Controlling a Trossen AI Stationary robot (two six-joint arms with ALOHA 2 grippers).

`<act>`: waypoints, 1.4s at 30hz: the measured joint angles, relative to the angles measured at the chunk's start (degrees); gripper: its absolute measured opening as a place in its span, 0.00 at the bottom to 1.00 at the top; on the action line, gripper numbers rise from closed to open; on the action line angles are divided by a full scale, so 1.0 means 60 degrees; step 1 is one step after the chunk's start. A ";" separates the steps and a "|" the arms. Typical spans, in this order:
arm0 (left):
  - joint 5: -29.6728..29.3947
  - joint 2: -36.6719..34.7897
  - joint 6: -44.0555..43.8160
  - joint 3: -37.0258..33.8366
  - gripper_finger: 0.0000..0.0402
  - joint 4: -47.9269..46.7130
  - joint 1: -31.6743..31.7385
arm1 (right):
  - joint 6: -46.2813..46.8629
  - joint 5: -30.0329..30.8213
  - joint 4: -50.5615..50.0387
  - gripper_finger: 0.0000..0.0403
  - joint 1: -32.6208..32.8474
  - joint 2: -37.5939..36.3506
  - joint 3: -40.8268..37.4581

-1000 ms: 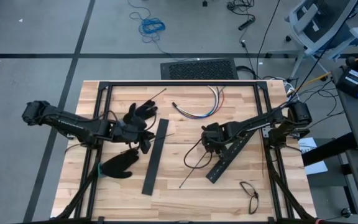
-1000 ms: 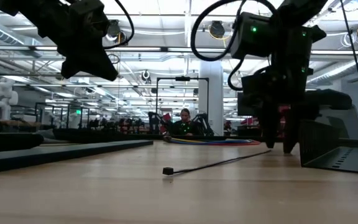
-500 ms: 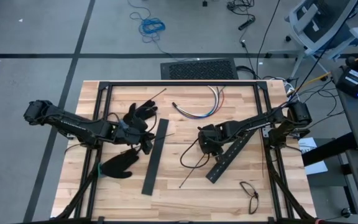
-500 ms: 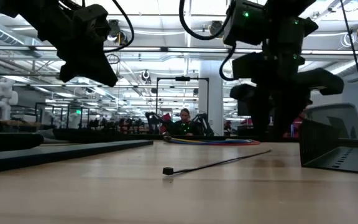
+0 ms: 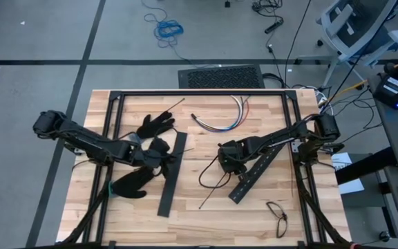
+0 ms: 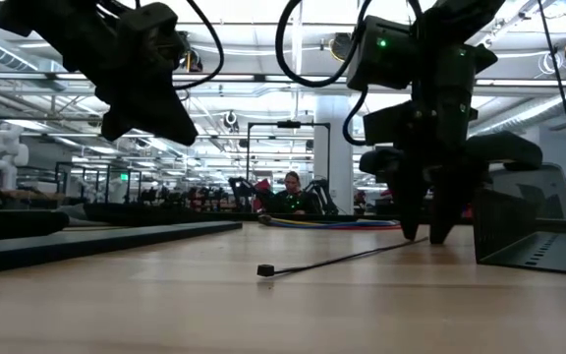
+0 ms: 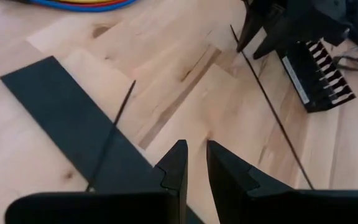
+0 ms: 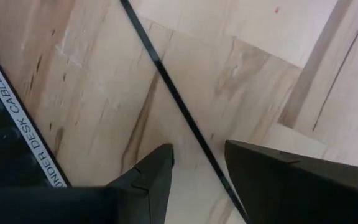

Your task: Ziptie cables

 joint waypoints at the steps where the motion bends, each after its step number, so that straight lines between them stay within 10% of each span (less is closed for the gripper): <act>1: -0.0003 0.0066 -0.0163 0.0000 0.15 0.0067 -0.0017 | -0.0006 0.0000 0.0051 0.36 0.0000 0.0003 -0.0005; 18: -0.0060 0.0491 -0.0232 0.0000 0.15 0.0765 -0.0152 | 0.0079 -0.0010 0.0519 0.01 0.0015 0.0424 0.0007; 42: -0.1186 -0.0247 0.1148 0.0000 0.14 0.0970 -0.0110 | 0.2510 -0.0185 -0.0244 0.00 -0.0516 -0.1728 -0.0070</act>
